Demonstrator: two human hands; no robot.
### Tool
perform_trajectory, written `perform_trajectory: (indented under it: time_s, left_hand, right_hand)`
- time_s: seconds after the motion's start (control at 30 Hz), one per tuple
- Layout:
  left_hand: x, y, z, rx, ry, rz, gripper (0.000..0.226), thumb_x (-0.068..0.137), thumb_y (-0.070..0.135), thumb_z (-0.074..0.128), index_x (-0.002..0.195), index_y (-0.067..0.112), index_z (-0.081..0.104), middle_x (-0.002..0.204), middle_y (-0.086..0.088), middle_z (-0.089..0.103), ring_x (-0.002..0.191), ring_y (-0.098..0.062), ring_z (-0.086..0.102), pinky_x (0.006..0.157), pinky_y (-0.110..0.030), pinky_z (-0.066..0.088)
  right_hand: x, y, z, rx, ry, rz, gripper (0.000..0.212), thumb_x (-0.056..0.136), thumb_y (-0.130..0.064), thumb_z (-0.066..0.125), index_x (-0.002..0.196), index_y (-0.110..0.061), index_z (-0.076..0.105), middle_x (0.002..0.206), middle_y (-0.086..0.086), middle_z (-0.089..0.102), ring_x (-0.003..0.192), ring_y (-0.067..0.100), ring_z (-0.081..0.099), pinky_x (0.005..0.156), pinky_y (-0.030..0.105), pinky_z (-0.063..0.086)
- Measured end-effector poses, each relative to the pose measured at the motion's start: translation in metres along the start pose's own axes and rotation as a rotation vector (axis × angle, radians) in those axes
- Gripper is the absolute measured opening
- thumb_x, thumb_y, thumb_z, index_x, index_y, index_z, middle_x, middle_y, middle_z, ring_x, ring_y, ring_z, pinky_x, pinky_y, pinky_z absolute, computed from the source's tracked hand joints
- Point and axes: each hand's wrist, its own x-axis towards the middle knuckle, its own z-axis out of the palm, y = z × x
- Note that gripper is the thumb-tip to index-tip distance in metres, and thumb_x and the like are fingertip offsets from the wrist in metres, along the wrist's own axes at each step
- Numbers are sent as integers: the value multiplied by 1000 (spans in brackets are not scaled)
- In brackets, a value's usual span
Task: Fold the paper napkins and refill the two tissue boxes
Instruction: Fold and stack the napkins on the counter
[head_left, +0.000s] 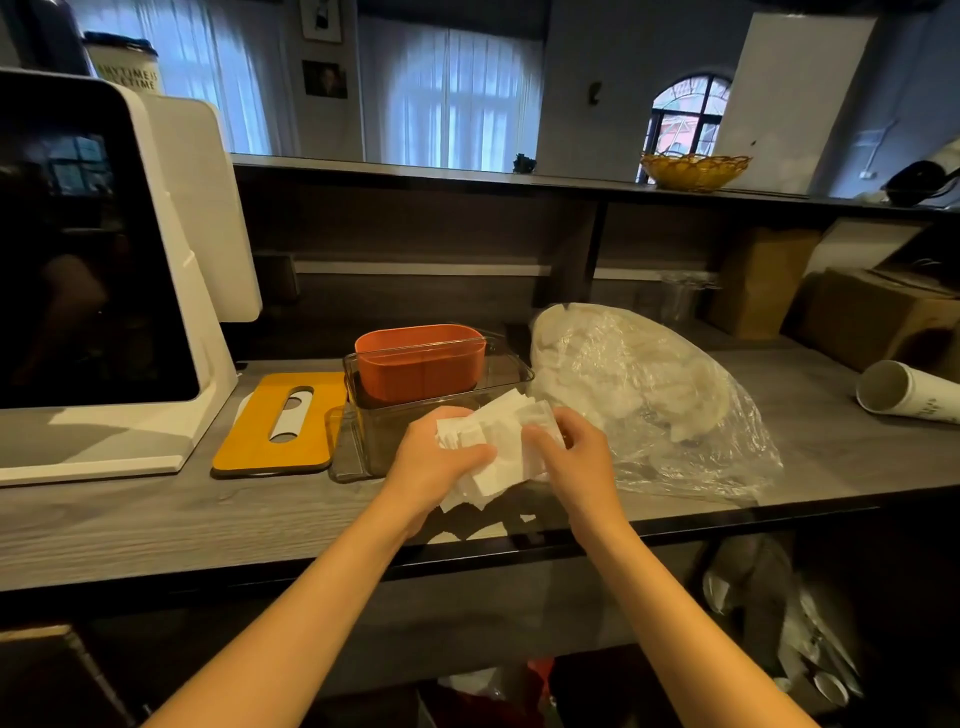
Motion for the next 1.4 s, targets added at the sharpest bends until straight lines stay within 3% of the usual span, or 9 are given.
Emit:
perform_trajectory:
  time_s: [0.1,0.3,0.43,0.6,0.9,0.97,1.07,1.23,1.4]
  left_hand:
    - [-3,5,-18,4,-118,159,45,81,5,79,114,30,62,109,6,67,103,-12,67,77,-23,56]
    - [-9,23,-53,134,-365,305,55,81,3,79,124,33,61,114,22,62,112,-7,62,87,-29,58]
    - [-14,26,-62,294,-372,427,61,80,4,81,123,39,57,117,33,55,118,3,53,91,-19,53]
    - [-14,18,-67,353,-288,514,57,78,17,82,119,47,56,121,37,51,124,7,47,94,-14,50]
    - [-5,-17,-58,495,-270,310,73,82,25,80,135,51,35,133,24,44,121,3,47,96,-17,47]
    - [-5,-21,-52,525,-210,290,77,82,31,80,142,45,34,136,20,42,122,-3,47,92,-14,45]
    - [-8,-24,-40,689,-59,287,84,79,48,77,149,40,31,142,16,42,124,-7,45,93,-26,48]
    - [-17,-26,-21,563,112,274,90,77,42,82,151,37,30,146,10,38,124,-11,47,93,-30,52]
    - [-34,-28,-4,328,339,138,89,81,26,81,151,34,28,144,7,39,120,-9,45,89,-28,52]
  right_hand:
    - [9,3,-12,-45,-58,-29,60,81,-24,81,134,-32,54,139,-11,46,122,6,47,93,30,51]
    - [23,0,-25,76,-568,-1,120,63,-39,87,157,-37,12,154,-3,38,131,12,51,94,31,55]
    - [20,-6,-23,94,-743,-23,102,68,-27,82,150,-33,22,142,-4,52,129,10,54,97,27,50]
    - [14,-7,-17,35,-623,-67,54,84,-7,76,127,-30,53,116,-19,70,115,5,63,84,20,54]
    - [10,19,-7,-89,-579,-40,77,79,-7,81,144,-28,45,132,-9,62,122,7,59,103,36,51]
    - [9,19,-4,-29,-600,-7,80,77,-24,81,147,-30,43,136,-9,59,124,9,57,104,36,50]
    - [2,12,12,43,-364,89,83,75,-52,73,149,-31,40,143,-11,47,131,10,46,105,31,44]
    - [1,7,48,152,-12,120,32,93,-31,67,122,-19,62,114,-6,64,103,5,59,74,17,46]
    - [7,17,57,118,154,129,17,90,-30,68,103,-19,71,100,-4,70,98,15,64,81,32,54]
